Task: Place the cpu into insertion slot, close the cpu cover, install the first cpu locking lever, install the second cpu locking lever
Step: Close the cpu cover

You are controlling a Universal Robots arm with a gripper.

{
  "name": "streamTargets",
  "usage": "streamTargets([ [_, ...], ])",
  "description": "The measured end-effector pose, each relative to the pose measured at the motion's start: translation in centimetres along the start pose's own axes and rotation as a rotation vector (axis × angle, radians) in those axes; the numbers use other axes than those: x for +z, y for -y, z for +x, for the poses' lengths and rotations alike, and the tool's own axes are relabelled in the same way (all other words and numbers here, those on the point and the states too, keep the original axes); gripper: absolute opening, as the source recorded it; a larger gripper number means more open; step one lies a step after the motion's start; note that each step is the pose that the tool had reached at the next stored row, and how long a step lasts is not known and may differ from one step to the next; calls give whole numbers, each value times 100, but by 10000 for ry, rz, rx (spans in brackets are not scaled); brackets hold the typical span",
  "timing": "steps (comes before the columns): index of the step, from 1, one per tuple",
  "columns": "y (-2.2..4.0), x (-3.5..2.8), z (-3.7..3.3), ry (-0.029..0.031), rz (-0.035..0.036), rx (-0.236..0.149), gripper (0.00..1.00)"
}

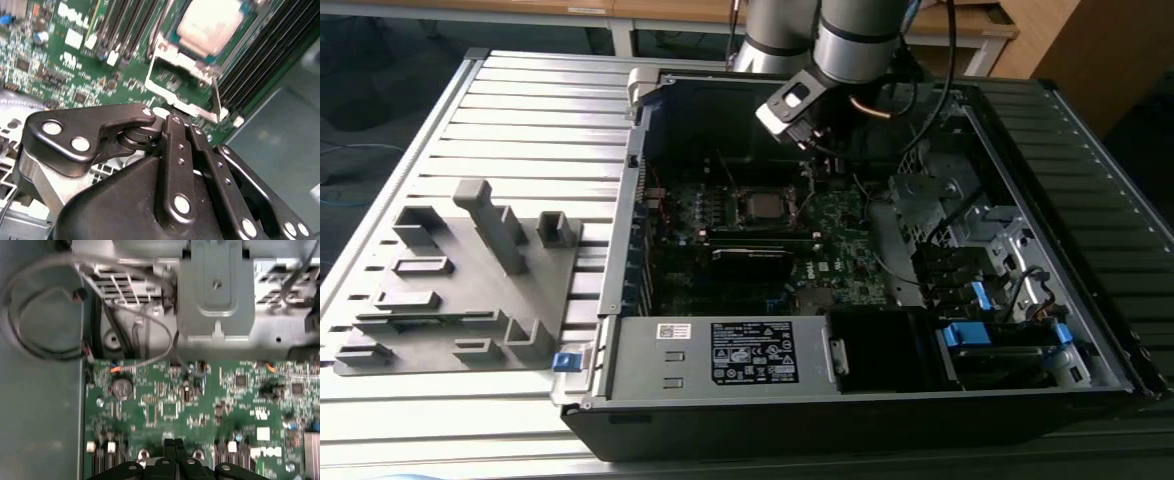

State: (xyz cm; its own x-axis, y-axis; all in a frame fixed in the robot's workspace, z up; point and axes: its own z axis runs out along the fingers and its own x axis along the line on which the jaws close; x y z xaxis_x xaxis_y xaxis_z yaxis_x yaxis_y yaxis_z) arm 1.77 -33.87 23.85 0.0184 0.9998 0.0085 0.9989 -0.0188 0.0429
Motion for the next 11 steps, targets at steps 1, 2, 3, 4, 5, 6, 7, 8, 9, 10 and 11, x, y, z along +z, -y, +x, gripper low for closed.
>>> streamTargets([
  [1, 34, -1, -1, -1, -4, 0, 11],
  [2, 68, -1, -1, -2, -8, 0, 11],
  [3, 101, -3, -2, -1, -13, 0, 11],
  [4, 131, -4, -2, -1, -18, 1, 11],
  [5, 158, -5, -2, -1, -22, 1, 11],
  [6, 186, -6, -3, -1, -25, -1, 11],
  [7, 217, -8, -3, -1, -29, 0, 11],
  [8, 251, -9, -4, 1, -36, 1, 11],
  [9, 279, -10, -5, 0, -40, 0, 11],
  [10, 300, -10, -5, 0, -44, 0, 11],
  [11, 309, -10, -5, -1, -44, 1, 11],
])
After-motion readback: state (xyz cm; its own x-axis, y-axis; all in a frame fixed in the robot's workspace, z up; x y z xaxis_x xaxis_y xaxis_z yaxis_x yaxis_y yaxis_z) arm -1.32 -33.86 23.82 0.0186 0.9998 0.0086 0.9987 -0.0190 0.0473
